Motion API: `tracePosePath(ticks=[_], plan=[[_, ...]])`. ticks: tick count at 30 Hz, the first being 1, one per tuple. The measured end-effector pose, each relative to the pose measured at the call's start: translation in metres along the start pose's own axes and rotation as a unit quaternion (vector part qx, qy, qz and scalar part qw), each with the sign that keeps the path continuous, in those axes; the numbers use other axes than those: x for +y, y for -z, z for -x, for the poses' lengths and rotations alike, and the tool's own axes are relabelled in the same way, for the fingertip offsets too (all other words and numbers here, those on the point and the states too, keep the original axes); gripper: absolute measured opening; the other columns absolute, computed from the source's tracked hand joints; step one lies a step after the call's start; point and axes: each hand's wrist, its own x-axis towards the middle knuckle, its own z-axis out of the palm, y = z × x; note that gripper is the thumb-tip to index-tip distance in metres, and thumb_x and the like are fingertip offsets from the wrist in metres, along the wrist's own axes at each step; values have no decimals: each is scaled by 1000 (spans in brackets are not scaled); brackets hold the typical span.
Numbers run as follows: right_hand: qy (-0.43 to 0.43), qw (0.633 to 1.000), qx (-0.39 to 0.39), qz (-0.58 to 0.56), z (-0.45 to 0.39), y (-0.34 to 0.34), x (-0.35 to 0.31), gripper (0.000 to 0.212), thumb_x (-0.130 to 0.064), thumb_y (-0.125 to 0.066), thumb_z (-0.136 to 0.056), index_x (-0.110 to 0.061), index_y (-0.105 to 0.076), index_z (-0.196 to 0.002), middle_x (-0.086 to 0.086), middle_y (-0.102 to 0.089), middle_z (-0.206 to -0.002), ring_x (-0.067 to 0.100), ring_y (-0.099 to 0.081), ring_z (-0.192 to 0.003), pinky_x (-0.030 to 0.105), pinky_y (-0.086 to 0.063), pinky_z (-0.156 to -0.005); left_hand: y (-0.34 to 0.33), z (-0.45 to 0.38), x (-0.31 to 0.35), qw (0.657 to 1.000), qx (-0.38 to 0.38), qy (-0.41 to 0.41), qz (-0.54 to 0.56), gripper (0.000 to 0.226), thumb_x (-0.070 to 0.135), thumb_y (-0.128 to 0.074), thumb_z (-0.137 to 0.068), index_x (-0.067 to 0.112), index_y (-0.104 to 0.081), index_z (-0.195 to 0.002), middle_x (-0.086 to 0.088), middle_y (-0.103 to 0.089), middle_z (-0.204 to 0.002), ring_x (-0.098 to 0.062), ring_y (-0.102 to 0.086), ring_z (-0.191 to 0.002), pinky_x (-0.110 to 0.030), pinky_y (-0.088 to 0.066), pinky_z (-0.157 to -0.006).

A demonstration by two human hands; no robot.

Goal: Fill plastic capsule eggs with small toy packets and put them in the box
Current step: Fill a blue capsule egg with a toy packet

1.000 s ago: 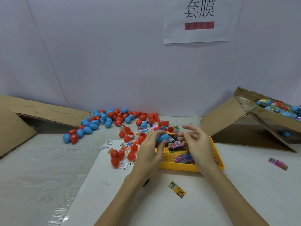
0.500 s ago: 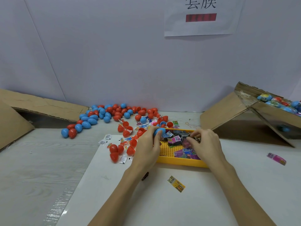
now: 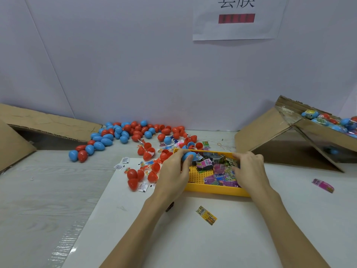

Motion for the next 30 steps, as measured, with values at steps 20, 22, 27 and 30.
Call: tracePosePath(ticks=[20,22,27,30], plan=[[25,997,16,-74,0,-3,-3,23,-24,-62,-103,-12,-80,-108,10,-74,-105,30,-61,-103,44,-55,-85,0,0,1,999,-30,6,-10,31,32,-51,-105,17,-62,-130,5,-68,-109,-9,-62,-94,-12,-45,-72],[33,996,16,-79,0,-4,-3,26,-22,-56,-106,-10,-80,-106,11,-73,-100,32,-61,-100,44,-53,-85,0,0,1,1000,-29,6,-10,30,33,-51,-105,18,-62,-129,6,-68,-109,-8,-61,-93,-10,-44,-71],[36,992,58,-105,3,-4,-10,24,-25,-57,-105,-13,-77,-107,8,-55,-103,22,-39,-100,33,-36,-82,1,0,1,1000,-28,6,-7,31,34,-52,-104,18,-63,-129,7,-68,-110,-8,-62,-96,-11,-44,-73],[41,985,70,-155,2,-1,-14,19,-31,-68,-99,-14,-76,-98,4,-53,-106,17,-43,-103,29,-35,-82,2,1,2,1000,-23,2,-4,30,33,-53,-104,18,-63,-128,7,-68,-109,-8,-62,-95,-13,-46,-74]])
